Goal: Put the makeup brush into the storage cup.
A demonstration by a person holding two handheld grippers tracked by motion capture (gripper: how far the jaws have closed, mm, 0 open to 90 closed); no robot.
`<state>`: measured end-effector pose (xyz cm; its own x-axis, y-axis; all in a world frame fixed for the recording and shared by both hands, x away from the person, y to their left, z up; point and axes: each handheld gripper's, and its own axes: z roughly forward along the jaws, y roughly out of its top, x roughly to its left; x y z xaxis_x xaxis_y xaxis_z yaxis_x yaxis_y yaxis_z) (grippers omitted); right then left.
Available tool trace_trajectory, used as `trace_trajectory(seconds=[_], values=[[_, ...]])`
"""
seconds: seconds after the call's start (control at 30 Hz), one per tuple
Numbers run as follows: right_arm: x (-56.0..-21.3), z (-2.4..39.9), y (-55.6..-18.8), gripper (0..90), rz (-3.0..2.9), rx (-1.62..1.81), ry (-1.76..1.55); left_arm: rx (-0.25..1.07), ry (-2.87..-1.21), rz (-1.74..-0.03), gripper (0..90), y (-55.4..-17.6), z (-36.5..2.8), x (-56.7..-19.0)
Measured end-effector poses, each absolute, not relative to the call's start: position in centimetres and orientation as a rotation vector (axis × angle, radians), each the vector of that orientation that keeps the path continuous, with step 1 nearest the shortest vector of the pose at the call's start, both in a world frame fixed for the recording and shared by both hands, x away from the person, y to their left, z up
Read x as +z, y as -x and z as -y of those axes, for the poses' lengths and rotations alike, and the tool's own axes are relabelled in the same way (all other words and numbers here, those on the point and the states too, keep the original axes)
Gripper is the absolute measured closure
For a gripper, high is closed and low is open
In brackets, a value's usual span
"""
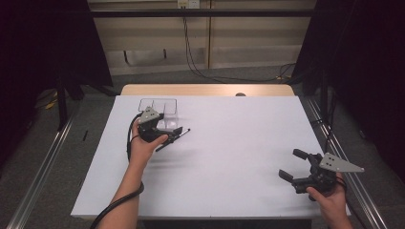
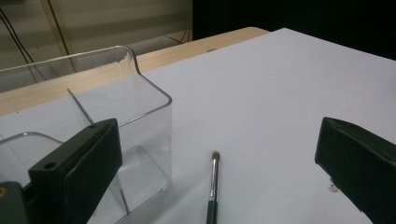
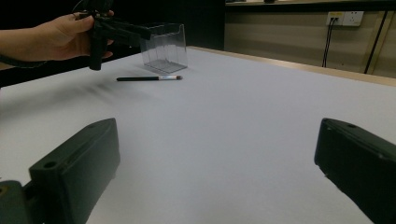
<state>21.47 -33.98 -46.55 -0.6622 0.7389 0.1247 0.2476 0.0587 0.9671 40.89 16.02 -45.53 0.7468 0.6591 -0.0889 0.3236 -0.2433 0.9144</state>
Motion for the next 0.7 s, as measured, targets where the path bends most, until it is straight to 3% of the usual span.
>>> trace_trajectory(seconds=[0.7], values=[[-46.6, 34.2, -21.3, 0.0, -1.933, 1.630, -0.992, 0.263, -2.134, -0.789, 0.5, -42.1, -14.6, -45.0]])
